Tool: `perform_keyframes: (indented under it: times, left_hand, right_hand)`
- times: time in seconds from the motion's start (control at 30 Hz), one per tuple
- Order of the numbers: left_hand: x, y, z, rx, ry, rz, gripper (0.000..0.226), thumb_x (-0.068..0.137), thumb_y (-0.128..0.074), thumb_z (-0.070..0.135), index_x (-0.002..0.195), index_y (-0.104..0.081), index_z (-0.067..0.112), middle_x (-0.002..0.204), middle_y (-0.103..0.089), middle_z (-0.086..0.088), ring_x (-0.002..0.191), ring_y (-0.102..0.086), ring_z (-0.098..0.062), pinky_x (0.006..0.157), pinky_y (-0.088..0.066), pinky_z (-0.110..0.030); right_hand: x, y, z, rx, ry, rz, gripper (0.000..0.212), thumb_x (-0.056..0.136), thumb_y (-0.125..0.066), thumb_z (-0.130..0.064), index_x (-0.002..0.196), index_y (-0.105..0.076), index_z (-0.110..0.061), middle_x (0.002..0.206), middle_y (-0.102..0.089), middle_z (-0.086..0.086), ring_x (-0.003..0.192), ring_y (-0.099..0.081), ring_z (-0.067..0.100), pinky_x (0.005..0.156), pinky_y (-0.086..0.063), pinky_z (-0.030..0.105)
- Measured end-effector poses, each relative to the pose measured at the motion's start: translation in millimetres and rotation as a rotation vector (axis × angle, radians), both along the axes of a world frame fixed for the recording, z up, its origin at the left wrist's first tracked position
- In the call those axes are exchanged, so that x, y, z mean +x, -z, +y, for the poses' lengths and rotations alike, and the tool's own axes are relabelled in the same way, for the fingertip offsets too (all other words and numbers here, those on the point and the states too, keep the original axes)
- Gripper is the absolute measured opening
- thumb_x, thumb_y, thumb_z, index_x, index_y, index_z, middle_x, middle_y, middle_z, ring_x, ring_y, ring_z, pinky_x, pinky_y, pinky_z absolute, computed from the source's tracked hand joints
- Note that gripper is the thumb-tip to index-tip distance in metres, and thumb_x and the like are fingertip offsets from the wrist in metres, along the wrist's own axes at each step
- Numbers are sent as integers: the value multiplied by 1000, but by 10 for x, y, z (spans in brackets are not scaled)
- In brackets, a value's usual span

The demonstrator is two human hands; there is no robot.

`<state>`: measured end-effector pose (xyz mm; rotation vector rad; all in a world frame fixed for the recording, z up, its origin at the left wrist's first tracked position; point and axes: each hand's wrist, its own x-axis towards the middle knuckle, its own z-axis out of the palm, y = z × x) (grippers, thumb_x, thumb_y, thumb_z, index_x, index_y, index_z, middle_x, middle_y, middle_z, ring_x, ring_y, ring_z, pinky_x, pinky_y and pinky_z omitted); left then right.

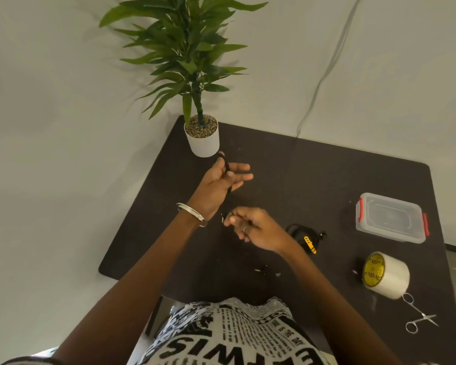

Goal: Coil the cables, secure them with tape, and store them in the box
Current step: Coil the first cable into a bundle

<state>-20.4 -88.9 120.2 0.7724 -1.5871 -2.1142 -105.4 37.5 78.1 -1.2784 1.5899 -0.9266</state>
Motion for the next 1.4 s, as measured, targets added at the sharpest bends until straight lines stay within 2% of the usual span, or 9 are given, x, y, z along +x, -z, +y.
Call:
perform_keyframes:
  times: [0.17, 0.4, 0.53, 0.7, 0.87, 0.97, 1.03, 1.13, 1.4]
  left_hand:
    - [205, 241, 33, -288, 256, -244, 34, 99, -31, 2, 133, -32, -4, 89, -58, -5, 76, -67, -10, 86, -53, -28]
    - [234, 54, 332, 202, 617, 28, 47, 95, -36, 22, 139, -32, 5, 76, -48, -5, 60, -59, -17, 78, -55, -43]
    - [128, -49, 272, 428, 520, 274, 57, 90, -52, 28, 134, -35, -5, 73, -47, -3, 55, -50, -14, 66, -53, -34]
    - [38, -115, 80, 479, 147, 382, 44, 91, -50, 26, 128, -38, 6, 84, -56, -5, 66, -58, -17, 72, -54, -35]
    - [57, 5, -60, -116, 4, -151, 12, 101, -35, 17, 111, -41, 21, 73, -54, 0, 69, -57, -14, 98, -47, -49]
    - [137, 140, -30, -303, 151, -392, 45, 101, -34, 27, 136, -28, 1, 67, -56, 6, 74, -57, -10, 98, -46, -43]
    - [197, 141, 58, -353, 278, -437, 45, 101, -30, 32, 128, -36, -3, 70, -56, 3, 75, -59, -8, 90, -47, -35]
    - [250, 133, 211, -120, 523, -273, 46, 96, -27, 47, 102, -46, 6, 73, -51, -2, 66, -56, -17, 78, -50, -39]
    - [182, -31, 183, 499, 539, 214, 71, 85, -29, 59, 125, -48, 4, 65, -41, 3, 46, -37, -6, 49, -40, -22]
  right_hand:
    - [-366, -380, 89, -69, 53, 180, 10, 90, -64, -20, 83, -68, -25, 65, -63, -2, 59, -57, 13, 61, -48, 34]
    - [-767, -640, -63, -78, 185, -94, 5, 80, -73, -18, 75, -71, -17, 69, -65, 4, 64, -58, 14, 62, -49, 23]
    - [-596, -397, -155, -95, 298, -491, 22, 84, -61, 2, 72, -69, -15, 59, -62, 3, 47, -54, 11, 42, -45, 21]
    - [-149, -148, -54, -8, 215, -490, 29, 96, -50, -3, 79, -68, -18, 62, -57, 1, 43, -40, 10, 37, -29, 19]
    - [-28, -245, 95, 106, 45, -249, 20, 99, -46, -12, 108, -63, -5, 65, -53, 0, 44, -41, 8, 38, -34, 18]
    - [-184, -448, 120, 123, 7, -82, 15, 96, -54, -16, 97, -68, -13, 63, -55, -1, 45, -46, 5, 42, -38, 17]
    - [-348, -568, 91, 102, 3, 54, 13, 92, -61, -19, 84, -70, -24, 62, -60, -6, 48, -51, 2, 48, -41, 17]
    - [-613, -659, -1, 63, 20, 172, 4, 84, -70, -20, 83, -73, -22, 74, -70, -7, 66, -63, 5, 65, -50, 26]
    - [-654, -430, -117, -77, 231, -189, 15, 87, -63, -7, 82, -74, -17, 70, -64, 6, 60, -50, 15, 53, -38, 21]
